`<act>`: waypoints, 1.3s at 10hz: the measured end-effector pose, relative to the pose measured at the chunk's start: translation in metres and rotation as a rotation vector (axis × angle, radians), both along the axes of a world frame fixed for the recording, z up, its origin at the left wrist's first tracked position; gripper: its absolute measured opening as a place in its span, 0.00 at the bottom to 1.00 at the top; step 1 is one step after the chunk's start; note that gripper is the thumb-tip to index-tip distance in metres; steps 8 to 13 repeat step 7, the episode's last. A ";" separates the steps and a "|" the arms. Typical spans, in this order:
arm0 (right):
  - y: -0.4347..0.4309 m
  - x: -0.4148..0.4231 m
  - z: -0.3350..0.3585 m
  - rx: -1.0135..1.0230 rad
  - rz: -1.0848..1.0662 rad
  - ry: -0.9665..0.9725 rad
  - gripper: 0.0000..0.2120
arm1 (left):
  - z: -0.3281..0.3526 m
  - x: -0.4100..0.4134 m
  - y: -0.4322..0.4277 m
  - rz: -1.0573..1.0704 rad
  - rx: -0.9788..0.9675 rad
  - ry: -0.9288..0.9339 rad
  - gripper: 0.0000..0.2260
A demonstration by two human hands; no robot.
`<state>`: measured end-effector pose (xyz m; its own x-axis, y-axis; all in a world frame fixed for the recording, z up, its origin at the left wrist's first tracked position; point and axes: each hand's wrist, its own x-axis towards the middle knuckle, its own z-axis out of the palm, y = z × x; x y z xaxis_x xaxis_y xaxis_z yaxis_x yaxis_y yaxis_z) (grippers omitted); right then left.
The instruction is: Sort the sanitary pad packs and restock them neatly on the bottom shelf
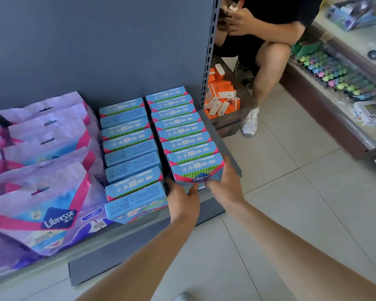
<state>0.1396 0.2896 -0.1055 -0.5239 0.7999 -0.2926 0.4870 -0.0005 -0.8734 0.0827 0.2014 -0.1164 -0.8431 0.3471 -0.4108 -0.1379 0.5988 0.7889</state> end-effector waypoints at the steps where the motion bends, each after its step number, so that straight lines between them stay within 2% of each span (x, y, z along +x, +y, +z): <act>1: 0.000 0.002 -0.002 -0.034 -0.006 -0.009 0.23 | 0.003 0.004 -0.001 0.022 -0.041 -0.028 0.27; 5: 0.002 0.010 0.007 -0.029 0.067 -0.067 0.25 | 0.014 0.013 0.003 0.111 -0.167 -0.148 0.25; 7: -0.004 0.027 0.030 0.030 0.080 -0.243 0.17 | 0.036 0.019 -0.008 0.102 -0.227 -0.227 0.22; 13: -0.004 0.027 0.030 0.030 0.080 -0.243 0.17 | 0.036 0.019 -0.008 0.102 -0.227 -0.227 0.22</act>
